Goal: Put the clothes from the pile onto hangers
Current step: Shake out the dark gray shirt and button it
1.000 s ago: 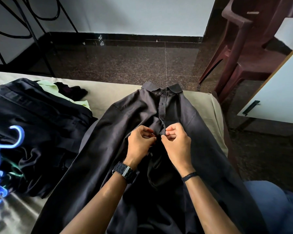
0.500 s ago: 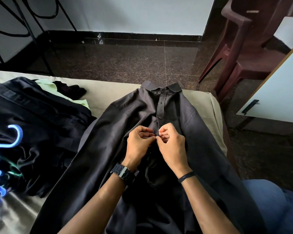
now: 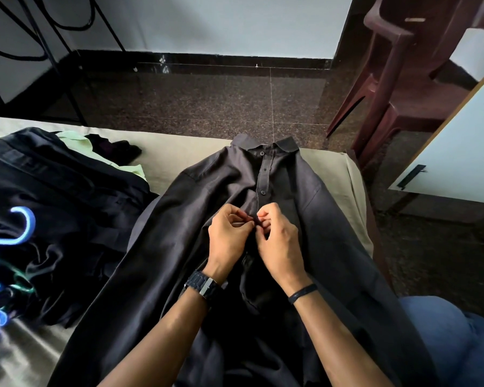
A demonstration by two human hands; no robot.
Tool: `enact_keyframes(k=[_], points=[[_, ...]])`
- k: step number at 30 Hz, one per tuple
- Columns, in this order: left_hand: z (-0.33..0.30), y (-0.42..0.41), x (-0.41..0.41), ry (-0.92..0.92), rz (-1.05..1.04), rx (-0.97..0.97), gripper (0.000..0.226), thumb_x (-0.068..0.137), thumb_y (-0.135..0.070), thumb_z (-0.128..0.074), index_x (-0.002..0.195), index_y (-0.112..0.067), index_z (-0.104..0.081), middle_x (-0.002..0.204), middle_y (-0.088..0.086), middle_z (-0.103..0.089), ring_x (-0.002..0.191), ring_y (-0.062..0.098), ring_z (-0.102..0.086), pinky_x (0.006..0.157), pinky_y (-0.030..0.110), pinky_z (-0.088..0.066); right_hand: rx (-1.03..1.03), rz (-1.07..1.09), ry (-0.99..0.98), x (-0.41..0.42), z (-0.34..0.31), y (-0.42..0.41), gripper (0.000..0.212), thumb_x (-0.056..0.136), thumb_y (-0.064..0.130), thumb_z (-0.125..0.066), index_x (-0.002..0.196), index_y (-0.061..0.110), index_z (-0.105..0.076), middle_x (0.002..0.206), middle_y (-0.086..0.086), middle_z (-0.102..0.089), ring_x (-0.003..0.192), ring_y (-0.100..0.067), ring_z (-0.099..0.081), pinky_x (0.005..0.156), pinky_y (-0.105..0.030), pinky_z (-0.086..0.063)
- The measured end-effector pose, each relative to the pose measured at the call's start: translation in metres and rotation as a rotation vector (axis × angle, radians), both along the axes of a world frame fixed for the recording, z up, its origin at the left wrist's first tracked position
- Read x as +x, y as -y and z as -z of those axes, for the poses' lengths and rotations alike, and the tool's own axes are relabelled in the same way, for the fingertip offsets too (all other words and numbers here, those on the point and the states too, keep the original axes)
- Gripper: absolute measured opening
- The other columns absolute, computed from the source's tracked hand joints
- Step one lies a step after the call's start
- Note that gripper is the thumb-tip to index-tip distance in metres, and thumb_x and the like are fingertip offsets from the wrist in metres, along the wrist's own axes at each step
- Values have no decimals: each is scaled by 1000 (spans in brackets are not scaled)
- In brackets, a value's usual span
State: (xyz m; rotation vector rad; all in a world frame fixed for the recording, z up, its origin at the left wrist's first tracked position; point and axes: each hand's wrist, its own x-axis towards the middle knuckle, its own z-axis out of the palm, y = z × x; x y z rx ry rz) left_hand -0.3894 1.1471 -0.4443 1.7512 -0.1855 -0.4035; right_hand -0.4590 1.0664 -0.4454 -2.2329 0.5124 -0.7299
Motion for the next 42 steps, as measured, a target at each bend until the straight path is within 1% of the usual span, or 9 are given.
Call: enact_keyframes(k=[2, 5, 12, 20, 27, 31, 34, 36, 42], points=[[3, -1, 0, -98, -34, -56, 26, 67, -5, -74, 70, -21, -53, 77, 12, -71, 84, 37, -68, 85, 54, -53, 8, 3, 7, 0, 2, -1, 27, 77, -10, -61, 94, 9, -53, 82, -1, -61, 76, -17, -59, 71, -36, -51], [6, -2, 0, -163, -48, -125, 31, 72, 5, -74, 73, -15, -50, 76, 13, -68, 79, 32, -65, 86, 52, -51, 36, 21, 4, 0, 3, -3, 27, 76, -10, -61, 92, 10, -52, 80, 2, -61, 75, -14, -61, 70, -36, -52], [7, -2, 0, -217, -47, -180, 30, 75, 11, -71, 76, -11, -50, 82, 15, -71, 81, 30, -66, 88, 51, -53, 268, 33, 10, -2, -1, 6, 23, 80, -1, -68, 93, 11, -54, 73, 15, -62, 71, 4, -63, 64, -9, -48], [5, 1, -5, -203, -76, -197, 36, 75, 11, -72, 72, -12, -44, 85, 18, -71, 88, 37, -69, 88, 53, -53, 460, 48, -15, -3, 2, 17, 26, 78, -5, -68, 86, 14, -51, 77, 6, -68, 74, 2, -66, 67, -9, -48], [10, 2, -5, -188, -91, -166, 32, 70, -11, -80, 69, -17, -49, 78, 12, -71, 83, 32, -70, 85, 56, -53, 526, 45, 8, -2, 3, 17, 30, 76, -6, -70, 83, 16, -50, 78, -3, -68, 71, -5, -66, 67, -15, -51], [4, 4, -5, -162, -30, -107, 39, 61, -31, -86, 69, -19, -50, 70, 5, -64, 70, 21, -60, 73, 43, -53, 471, 59, 18, -3, 3, 12, 29, 77, -6, -67, 82, 17, -50, 75, -4, -66, 68, -6, -64, 63, -14, -50], [6, 7, -3, -244, -61, -231, 33, 75, -7, -78, 74, -13, -46, 75, 12, -67, 78, 28, -64, 74, 44, -52, 434, 74, 47, -1, -1, 8, 23, 77, -3, -69, 85, 10, -51, 71, -3, -64, 63, -6, -62, 60, -12, -48], [6, 8, -3, -293, -85, -311, 31, 80, 6, -69, 76, -11, -43, 73, 11, -69, 74, 26, -67, 69, 35, -55, 427, 80, 66, 0, -2, 7, 24, 77, -2, -71, 86, 8, -51, 71, -1, -65, 64, -5, -62, 61, -12, -48], [2, 6, -5, -299, -106, -390, 33, 81, 11, -65, 82, -10, -39, 79, 17, -69, 67, 21, -69, 64, 28, -59, 475, 98, 82, -3, -5, 10, 25, 77, -2, -70, 89, 9, -50, 76, -4, -68, 68, -4, -64, 63, -11, -48]])
